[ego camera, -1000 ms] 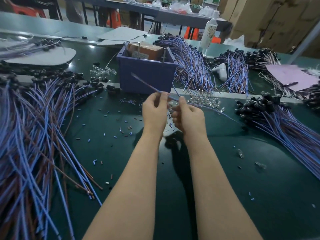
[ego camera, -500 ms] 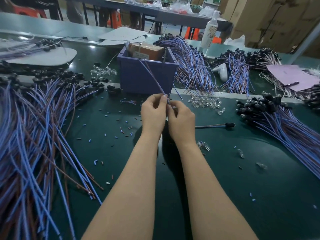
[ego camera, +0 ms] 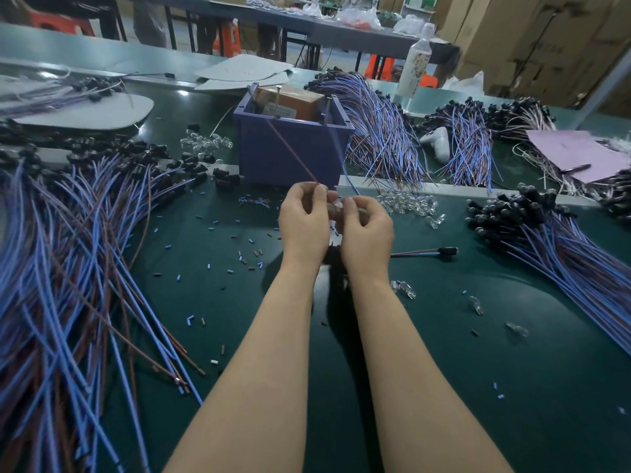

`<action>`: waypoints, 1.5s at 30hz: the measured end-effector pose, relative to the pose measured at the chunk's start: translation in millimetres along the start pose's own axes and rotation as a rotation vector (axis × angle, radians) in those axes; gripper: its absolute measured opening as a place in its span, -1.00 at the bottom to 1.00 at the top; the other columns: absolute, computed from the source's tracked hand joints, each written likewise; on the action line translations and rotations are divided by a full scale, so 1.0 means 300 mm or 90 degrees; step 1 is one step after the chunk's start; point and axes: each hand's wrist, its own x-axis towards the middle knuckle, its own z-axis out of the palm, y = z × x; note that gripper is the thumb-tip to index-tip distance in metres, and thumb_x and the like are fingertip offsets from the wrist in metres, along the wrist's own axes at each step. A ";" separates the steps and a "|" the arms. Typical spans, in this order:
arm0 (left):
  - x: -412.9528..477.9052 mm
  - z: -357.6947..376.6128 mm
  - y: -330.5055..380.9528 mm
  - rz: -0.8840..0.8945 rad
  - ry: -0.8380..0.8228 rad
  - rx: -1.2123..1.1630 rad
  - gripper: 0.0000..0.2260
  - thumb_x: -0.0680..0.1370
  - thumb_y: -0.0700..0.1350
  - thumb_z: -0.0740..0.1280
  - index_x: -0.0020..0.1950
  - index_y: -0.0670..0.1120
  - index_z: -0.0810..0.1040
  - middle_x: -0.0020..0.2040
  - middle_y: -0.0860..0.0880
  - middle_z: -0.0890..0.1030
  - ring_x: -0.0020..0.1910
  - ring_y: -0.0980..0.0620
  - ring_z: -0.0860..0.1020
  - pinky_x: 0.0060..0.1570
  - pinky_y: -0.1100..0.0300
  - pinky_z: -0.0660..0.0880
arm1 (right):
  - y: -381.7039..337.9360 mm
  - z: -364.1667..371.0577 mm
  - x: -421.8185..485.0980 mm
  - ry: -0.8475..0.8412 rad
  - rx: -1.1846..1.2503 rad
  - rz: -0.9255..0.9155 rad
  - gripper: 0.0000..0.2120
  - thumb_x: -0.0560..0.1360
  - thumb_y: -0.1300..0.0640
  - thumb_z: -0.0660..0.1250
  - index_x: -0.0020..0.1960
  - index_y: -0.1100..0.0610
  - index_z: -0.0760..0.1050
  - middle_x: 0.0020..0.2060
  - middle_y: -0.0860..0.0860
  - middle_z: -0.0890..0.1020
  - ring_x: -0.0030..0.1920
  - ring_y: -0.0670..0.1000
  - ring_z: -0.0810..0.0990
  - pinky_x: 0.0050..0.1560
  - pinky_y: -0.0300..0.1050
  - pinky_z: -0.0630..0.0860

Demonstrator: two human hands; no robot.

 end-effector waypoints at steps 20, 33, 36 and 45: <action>0.030 -0.032 0.003 0.012 0.082 0.071 -0.88 0.61 -0.20 0.20 -0.02 -0.13 0.52 -0.37 0.06 0.53 -0.39 0.22 0.47 -0.16 0.23 0.45 | -0.002 0.022 -0.037 -0.080 -0.218 -0.078 -0.68 0.58 0.20 0.19 0.30 0.20 0.47 0.11 0.14 0.63 0.12 0.13 0.57 0.12 -0.14 0.36; 0.043 -0.036 -0.004 0.006 0.064 0.076 -0.89 0.61 -0.21 0.21 -0.04 -0.13 0.52 -0.37 0.07 0.55 -0.40 0.25 0.49 -0.17 0.24 0.47 | -0.003 0.017 -0.044 -0.091 -0.216 -0.085 -0.69 0.57 0.20 0.20 0.29 0.15 0.49 0.12 0.09 0.63 0.11 0.10 0.58 0.12 -0.14 0.39; 0.043 -0.036 -0.002 0.002 0.052 0.075 -0.89 0.61 -0.21 0.21 -0.03 -0.13 0.53 -0.36 0.06 0.55 -0.33 0.16 0.51 -0.08 0.16 0.50 | -0.002 0.018 -0.042 -0.092 -0.221 -0.087 -0.69 0.58 0.20 0.20 0.29 0.14 0.50 0.13 0.09 0.63 0.14 0.09 0.56 0.10 -0.20 0.36; 0.044 -0.038 0.002 -0.010 0.050 0.073 -0.89 0.61 -0.21 0.21 -0.03 -0.13 0.52 -0.34 0.04 0.57 -0.34 0.17 0.51 -0.06 0.12 0.52 | 0.000 0.020 -0.044 -0.105 -0.210 -0.088 -0.69 0.57 0.20 0.21 0.29 0.12 0.50 0.12 0.07 0.64 0.13 0.08 0.57 0.14 -0.13 0.40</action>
